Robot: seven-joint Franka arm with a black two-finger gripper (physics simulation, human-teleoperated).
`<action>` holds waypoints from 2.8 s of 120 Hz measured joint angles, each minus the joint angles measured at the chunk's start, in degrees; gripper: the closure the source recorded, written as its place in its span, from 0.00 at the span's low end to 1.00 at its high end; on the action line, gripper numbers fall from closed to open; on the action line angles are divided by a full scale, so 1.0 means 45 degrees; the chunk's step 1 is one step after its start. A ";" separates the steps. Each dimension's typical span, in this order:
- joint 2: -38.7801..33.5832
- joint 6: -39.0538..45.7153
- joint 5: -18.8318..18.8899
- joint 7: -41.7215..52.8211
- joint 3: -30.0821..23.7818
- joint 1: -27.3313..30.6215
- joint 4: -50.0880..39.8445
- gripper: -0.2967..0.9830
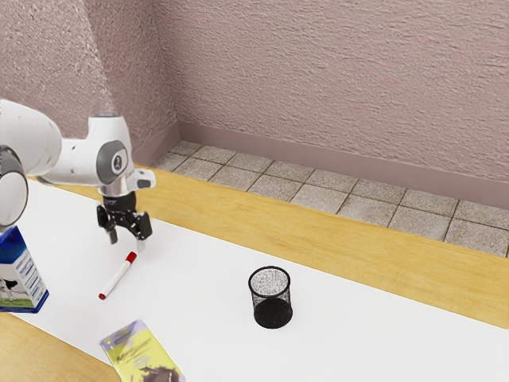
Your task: Put the marker into the pen holder.
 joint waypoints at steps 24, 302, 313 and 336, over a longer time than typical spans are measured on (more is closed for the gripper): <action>0.0222 0.1020 -0.0284 0.0267 0.0000 -0.0009 -0.0529 0.25; -0.3593 0.1691 -0.1112 -0.0166 -0.1240 -0.4058 -0.0584 0.84; -0.3703 0.1662 -0.1247 -0.0137 -0.1460 -0.4338 -0.0456 0.84; -0.3966 0.1335 -0.1563 -0.0078 -0.1929 -0.4647 -0.0146 0.83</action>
